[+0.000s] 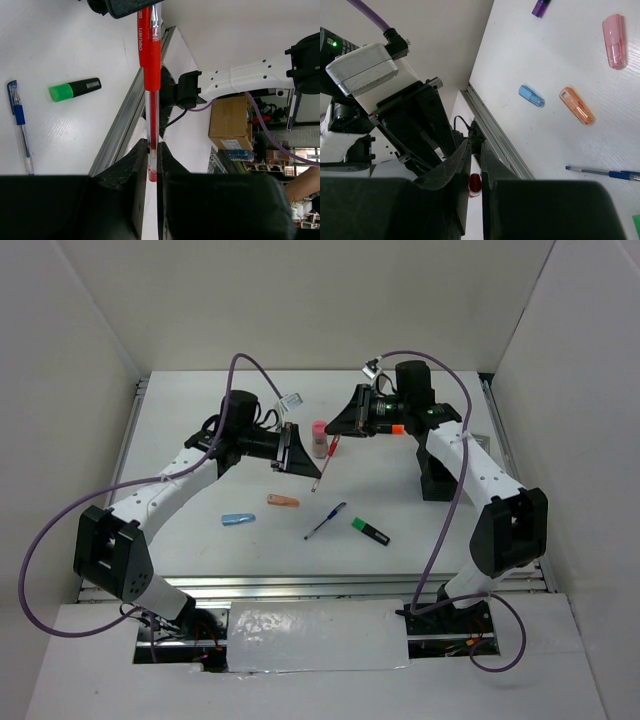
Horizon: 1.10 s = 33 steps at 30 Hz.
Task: Sort the stationery into containers
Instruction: Close the pen cap on the pen.
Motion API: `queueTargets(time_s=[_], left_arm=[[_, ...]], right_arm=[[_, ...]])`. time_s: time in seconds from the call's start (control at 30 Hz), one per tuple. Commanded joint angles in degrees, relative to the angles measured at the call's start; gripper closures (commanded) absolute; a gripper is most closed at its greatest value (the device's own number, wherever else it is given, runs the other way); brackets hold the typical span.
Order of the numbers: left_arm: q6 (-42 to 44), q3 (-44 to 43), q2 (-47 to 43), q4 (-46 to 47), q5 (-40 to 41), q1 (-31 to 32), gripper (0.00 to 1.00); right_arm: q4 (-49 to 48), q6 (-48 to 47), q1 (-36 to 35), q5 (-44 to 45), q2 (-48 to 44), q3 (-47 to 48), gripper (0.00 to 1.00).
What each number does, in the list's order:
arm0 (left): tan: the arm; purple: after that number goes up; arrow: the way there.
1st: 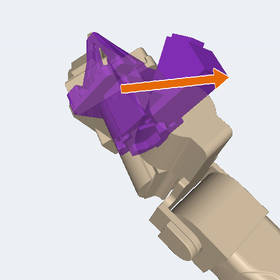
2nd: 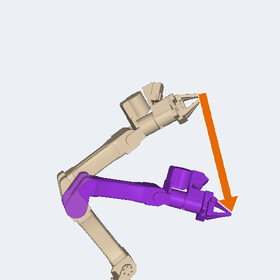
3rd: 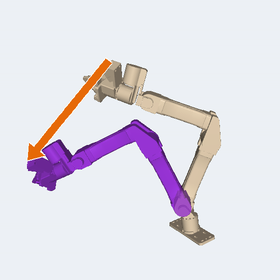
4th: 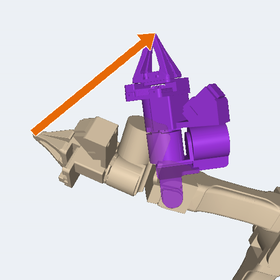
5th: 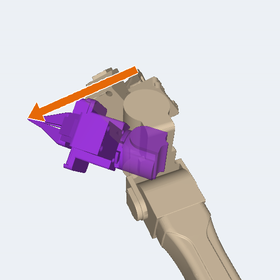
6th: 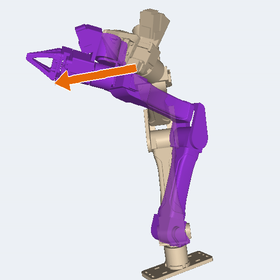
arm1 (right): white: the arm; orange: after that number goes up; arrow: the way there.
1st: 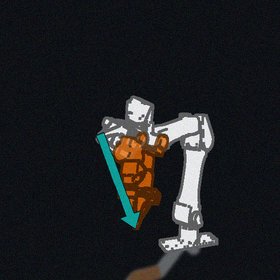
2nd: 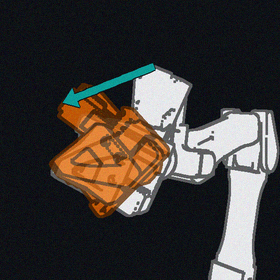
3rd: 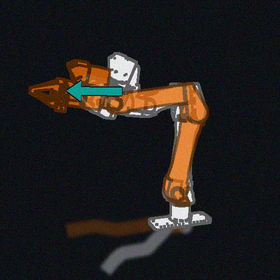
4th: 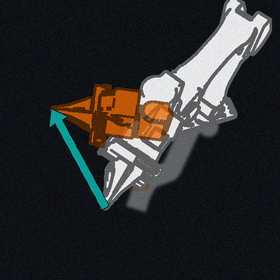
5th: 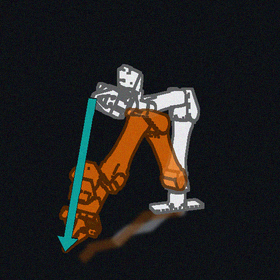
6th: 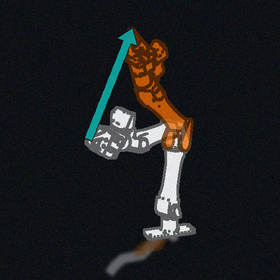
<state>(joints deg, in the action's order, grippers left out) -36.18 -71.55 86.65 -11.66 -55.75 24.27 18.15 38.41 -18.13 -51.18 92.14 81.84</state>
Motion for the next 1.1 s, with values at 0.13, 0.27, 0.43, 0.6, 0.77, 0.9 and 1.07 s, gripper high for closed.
queueTargets(time_s=[0.13, 0.27, 0.43, 0.6, 0.77, 0.9, 1.07], left_arm=[[3.3, -3.2, -0.3, 10.0, 5.9, -0.7, 0.95], [3.5, -3.2, 0.2, 9.4, 5.6, -0.8, 0.83], [4.2, -4.0, 1.0, 7.3, 6.1, -0.6, 0.66], [4.5, -3.7, 1.5, 7.0, 6.1, -0.5, 0.61], [5.3, -2.7, 1.1, 6.7, 6.3, -0.5, 0.42], [6.9, -0.2, -0.9, 5.2, 6.3, 0.0, 0.32], [11.6, 1.6, -3.9, 2.5, 5.9, 1.9, 0.30]], right_arm=[[6.6, -2.5, -2.3, -4.6, -0.4, -2.8, 1.00], [7.5, -2.7, -1.6, -3.4, 0.3, -2.1, 1.00], [7.3, -1.2, -0.2, -2.3, 1.1, -2.4, 1.00], [6.5, -0.4, 0.6, -2.3, 1.6, -2.6, 1.00], [5.9, 0.2, 2.0, -2.3, 2.1, -2.4, 1.00], [5.7, 0.5, 3.4, -2.4, 2.3, 0.5, 1.00], [6.7, -1.8, 3.9, -1.5, 1.6, 4.8, 1.00]])
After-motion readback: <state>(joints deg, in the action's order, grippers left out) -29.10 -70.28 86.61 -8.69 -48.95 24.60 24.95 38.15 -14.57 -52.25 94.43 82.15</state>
